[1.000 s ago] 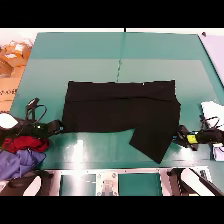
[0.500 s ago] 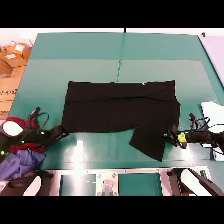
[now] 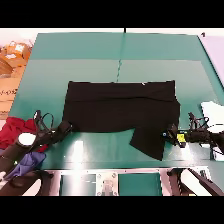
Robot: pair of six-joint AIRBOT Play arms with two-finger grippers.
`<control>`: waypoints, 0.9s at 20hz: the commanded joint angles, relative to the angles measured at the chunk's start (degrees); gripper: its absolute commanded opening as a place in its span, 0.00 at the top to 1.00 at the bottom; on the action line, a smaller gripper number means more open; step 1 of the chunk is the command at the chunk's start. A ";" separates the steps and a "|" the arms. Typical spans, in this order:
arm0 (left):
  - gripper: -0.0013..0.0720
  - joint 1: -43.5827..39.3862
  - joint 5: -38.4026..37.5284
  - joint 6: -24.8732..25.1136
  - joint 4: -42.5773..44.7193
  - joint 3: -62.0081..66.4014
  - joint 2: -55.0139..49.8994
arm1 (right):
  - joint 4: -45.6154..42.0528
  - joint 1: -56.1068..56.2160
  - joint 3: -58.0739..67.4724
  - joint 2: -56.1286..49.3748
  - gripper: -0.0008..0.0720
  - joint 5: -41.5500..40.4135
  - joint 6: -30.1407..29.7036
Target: Fold the shirts.
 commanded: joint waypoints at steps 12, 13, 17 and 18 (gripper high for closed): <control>0.95 -2.89 -1.40 6.45 -3.32 3.96 -3.85 | 0.09 0.02 0.57 0.00 0.60 4.33 -0.04; 0.95 -2.89 -1.33 6.40 -2.23 3.96 -3.85 | 0.04 0.02 0.72 0.00 0.63 4.72 -0.02; 0.95 -2.89 -2.51 6.40 -0.26 3.98 -3.85 | -0.39 0.02 1.73 0.09 0.96 6.45 -0.07; 0.95 -2.80 -3.21 6.40 0.42 4.20 -3.85 | -1.31 0.02 2.64 0.09 0.96 7.19 -0.02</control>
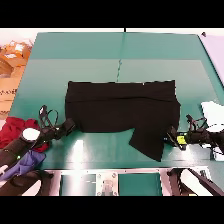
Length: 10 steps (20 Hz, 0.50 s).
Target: Fold the shirts.
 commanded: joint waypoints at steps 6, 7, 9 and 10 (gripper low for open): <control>0.95 10.60 -27.08 -3.23 28.55 9.33 0.02 | -2.34 0.04 6.86 0.24 0.96 9.51 2.10; 0.96 11.85 -29.55 -3.17 30.62 10.32 0.22 | -3.85 0.04 6.97 0.31 0.96 10.32 2.82; 0.95 13.07 -33.22 -2.25 31.17 11.37 1.77 | -7.76 0.04 6.80 1.57 0.96 11.56 5.57; 0.96 13.05 -35.10 -1.46 31.02 11.89 2.91 | -8.09 0.09 6.80 2.58 0.96 11.74 6.08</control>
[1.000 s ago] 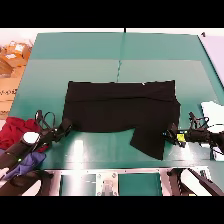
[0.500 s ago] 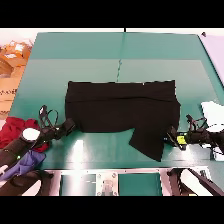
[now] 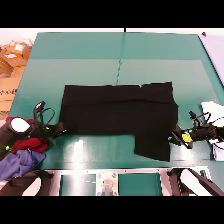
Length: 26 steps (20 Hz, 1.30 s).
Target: Fold the shirts.
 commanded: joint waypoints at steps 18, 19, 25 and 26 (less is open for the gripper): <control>0.96 2.05 -0.44 5.20 -0.66 24.59 -18.78 | 10.86 13.33 30.73 -15.96 0.96 -12.09 1.44; 0.96 2.03 -0.09 5.20 -0.94 27.12 -21.59 | 10.86 14.32 33.38 -19.50 0.96 -13.11 1.42; 0.95 -1.51 5.14 8.50 -4.98 40.37 -38.25 | 10.84 17.51 47.47 -39.21 0.96 -19.41 1.22; 0.95 -1.51 5.27 7.96 -5.01 42.32 -40.26 | 10.82 17.44 49.27 -41.05 0.96 -19.47 1.25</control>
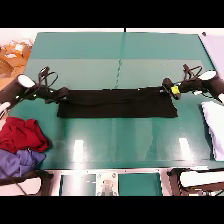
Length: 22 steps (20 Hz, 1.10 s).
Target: Fold the shirts.
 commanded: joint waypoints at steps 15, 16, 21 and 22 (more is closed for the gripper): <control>0.08 6.03 -14.34 -8.55 -0.20 20.26 -8.04 | 0.09 -20.41 15.23 -17.62 0.04 22.67 -20.94; 0.08 5.70 -14.80 -8.55 -0.50 20.26 -8.04 | 1.86 -19.71 15.26 -19.56 0.04 23.10 -22.08; 0.08 3.28 -16.65 -6.88 -3.10 20.26 -8.04 | 9.11 -13.66 15.58 -23.63 0.04 26.67 -27.98; 0.12 2.73 -16.63 -6.56 -3.61 20.26 -8.04 | 9.20 -12.20 16.24 -23.63 0.04 26.71 -27.93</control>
